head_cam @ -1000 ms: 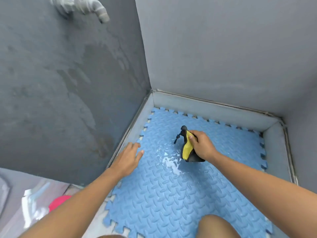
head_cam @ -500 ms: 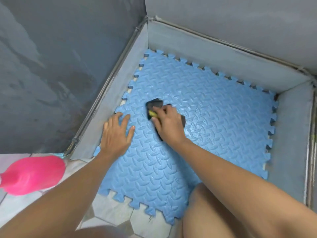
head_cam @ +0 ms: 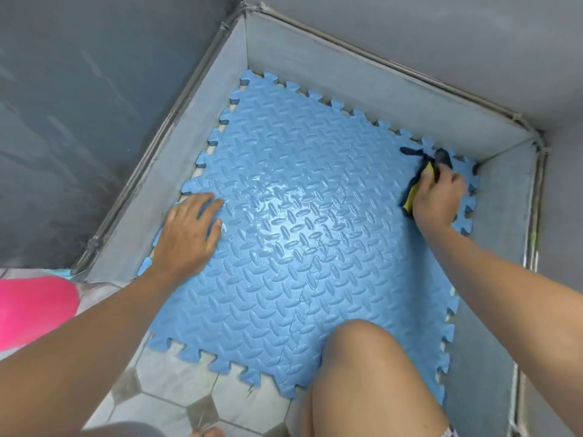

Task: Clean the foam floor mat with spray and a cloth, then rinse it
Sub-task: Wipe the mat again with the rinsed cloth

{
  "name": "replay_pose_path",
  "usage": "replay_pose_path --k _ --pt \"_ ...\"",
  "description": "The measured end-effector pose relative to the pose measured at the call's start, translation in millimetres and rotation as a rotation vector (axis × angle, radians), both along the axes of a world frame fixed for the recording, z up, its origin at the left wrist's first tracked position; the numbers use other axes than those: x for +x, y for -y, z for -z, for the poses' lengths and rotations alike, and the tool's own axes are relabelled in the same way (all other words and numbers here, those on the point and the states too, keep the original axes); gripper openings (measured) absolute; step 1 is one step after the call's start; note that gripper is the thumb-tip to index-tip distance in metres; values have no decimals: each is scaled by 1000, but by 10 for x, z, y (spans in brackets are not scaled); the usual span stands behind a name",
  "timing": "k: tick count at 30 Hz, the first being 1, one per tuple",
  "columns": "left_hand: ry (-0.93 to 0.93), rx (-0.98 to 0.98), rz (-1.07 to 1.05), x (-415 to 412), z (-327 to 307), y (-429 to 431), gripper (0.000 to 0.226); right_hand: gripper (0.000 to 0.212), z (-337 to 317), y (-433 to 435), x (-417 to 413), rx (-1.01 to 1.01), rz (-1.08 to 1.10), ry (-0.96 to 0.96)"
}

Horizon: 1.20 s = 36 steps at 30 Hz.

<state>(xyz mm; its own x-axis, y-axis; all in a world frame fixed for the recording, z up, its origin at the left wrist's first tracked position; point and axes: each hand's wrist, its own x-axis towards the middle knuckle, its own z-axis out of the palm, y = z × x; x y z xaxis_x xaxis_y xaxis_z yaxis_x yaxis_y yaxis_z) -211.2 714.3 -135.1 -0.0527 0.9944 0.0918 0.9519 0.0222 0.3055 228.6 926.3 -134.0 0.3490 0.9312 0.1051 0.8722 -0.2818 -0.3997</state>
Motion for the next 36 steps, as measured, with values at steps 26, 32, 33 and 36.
replay_pose_path --k 26,32,33,36 --pt "75 -17 -23 -36 48 -9 49 36 18 -619 -252 -30 -93 -38" --pt "65 -1 -20 -40 89 -16 48 45 -21 -349 400 -59 163 -30" --pt "64 -3 -22 -41 92 -14 48 45 -8 -359 285 -28 133 -40" --pt "59 -14 -26 -52 100 -12 48 41 3 -368 -339 40 -4 -59"
